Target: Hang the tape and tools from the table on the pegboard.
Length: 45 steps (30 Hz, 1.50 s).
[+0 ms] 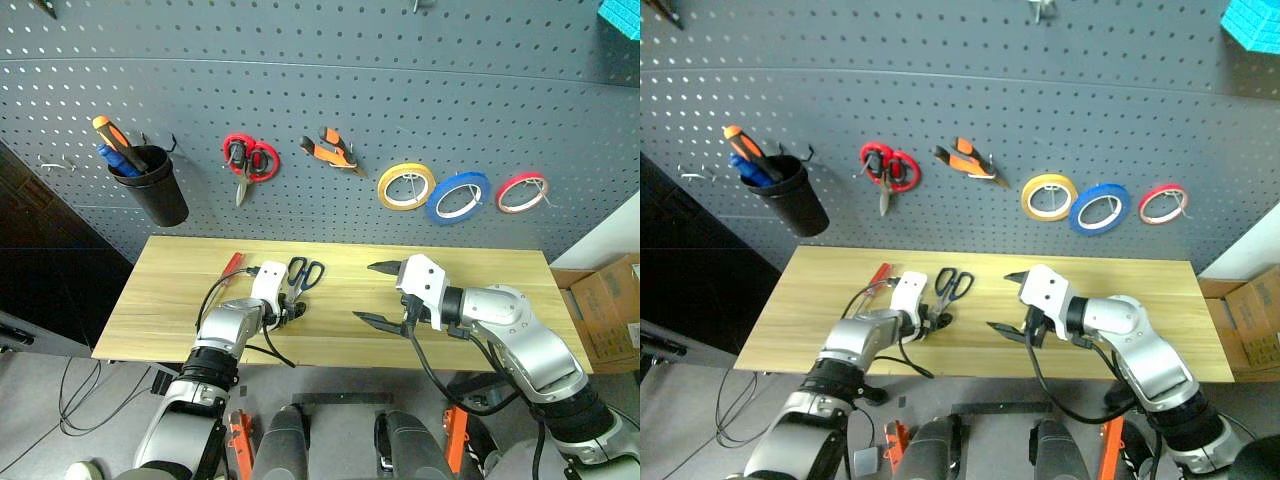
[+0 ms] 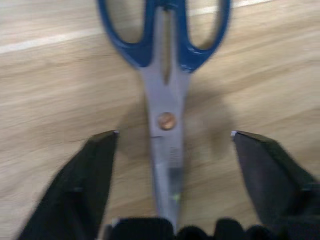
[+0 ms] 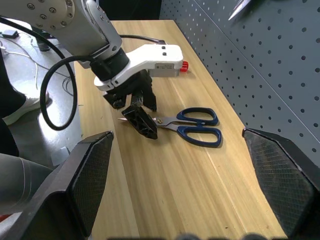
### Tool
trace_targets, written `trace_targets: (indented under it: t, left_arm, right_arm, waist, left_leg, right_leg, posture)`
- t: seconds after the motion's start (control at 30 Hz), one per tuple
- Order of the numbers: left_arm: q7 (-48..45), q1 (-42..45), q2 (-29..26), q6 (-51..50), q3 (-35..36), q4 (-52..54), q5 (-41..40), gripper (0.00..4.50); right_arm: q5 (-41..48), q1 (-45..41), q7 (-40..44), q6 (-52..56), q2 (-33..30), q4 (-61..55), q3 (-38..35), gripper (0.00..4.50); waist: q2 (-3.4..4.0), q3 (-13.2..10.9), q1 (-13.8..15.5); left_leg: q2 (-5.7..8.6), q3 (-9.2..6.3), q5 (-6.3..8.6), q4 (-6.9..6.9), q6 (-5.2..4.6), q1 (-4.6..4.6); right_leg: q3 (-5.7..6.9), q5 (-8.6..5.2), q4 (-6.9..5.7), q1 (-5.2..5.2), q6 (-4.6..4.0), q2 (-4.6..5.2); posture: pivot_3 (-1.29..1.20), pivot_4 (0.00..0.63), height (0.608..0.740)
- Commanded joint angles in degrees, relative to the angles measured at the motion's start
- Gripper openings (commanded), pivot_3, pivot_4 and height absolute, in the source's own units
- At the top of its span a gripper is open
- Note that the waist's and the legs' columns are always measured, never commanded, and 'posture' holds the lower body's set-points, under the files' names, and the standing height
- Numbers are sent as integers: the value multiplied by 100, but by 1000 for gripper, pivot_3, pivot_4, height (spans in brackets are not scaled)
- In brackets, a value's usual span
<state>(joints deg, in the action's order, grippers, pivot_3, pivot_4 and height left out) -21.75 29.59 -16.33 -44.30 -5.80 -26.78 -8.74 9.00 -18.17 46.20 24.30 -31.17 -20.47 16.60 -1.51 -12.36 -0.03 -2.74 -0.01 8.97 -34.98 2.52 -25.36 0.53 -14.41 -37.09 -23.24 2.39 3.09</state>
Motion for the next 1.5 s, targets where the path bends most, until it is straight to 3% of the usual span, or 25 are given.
trace_targets:
  t: [0.03,0.1,0.23,0.57,0.67,0.77,0.9,1.27,1.5]
  left_arm:
    - [-156,-74,63,-158,-33,-178,18,2357]
    - [-165,-62,67,-166,6,-210,21,1619]
    - [-189,-46,64,-163,56,-238,45,553]
    - [44,-419,115,27,201,426,95,550]
    - [162,-654,104,610,217,1027,193,550]
    - [369,-1066,68,1087,288,1987,289,550]
    - [593,-1694,-282,1442,-74,2786,897,550]
    - [2119,-3200,-242,3728,673,4232,1736,550]
    - [2377,-3575,-101,4512,899,4621,1956,550]
  right_arm:
    - [66,-76,-36,-52,35,-46,-181,4500]
    - [102,-109,-68,-9,76,-22,-216,4500]
    - [50,-140,-14,-82,35,37,-212,4500]
    - [190,-122,131,-131,50,87,-274,4500]
    - [267,-124,66,-143,158,27,-343,4500]
    - [661,-159,-332,81,649,-127,-687,4500]
    - [1054,-264,-560,207,1088,-112,-972,4500]
    - [2810,-399,-875,921,1918,-387,-1557,4500]
    - [2991,-635,-935,864,1980,-183,-1599,4500]
  waist:
    - [2,-4,-4]
    - [3,-18,-7]
    - [2,-30,-6]
    - [-3,-42,-13]
    - [-8,-46,-11]
    - [-16,-51,-12]
    - [-19,-47,-2]
    - [-33,38,141]
    - [-46,264,195]
  left_leg:
    - [0,1,0,0,0,0]
    - [0,0,0,1,0,0]
    - [0,0,0,1,0,0]
    - [-1,1,1,5,1,-1]
    - [-1,1,1,11,1,-1]
    - [-4,0,2,13,3,-10]
    - [-5,-3,2,13,4,-27]
    - [-3,2,6,12,10,-40]
    - [-1,13,6,11,11,-42]
  right_leg:
    - [0,0,0,0,0,0]
    - [0,0,0,0,-1,0]
    - [1,-1,2,-1,0,0]
    - [0,-1,6,-2,0,1]
    - [1,-1,7,-3,-1,1]
    - [1,4,6,-13,-4,0]
    - [4,27,5,-26,13,-3]
    - [7,36,10,-37,8,1]
    - [5,37,16,-37,9,2]
  posture:
    - [-60,266,740]
    - [-58,267,740]
    - [-54,266,740]
    - [-38,249,740]
    - [-27,229,740]
    - [-11,207,740]
    - [21,174,740]
    - [121,89,740]
    - [144,61,740]
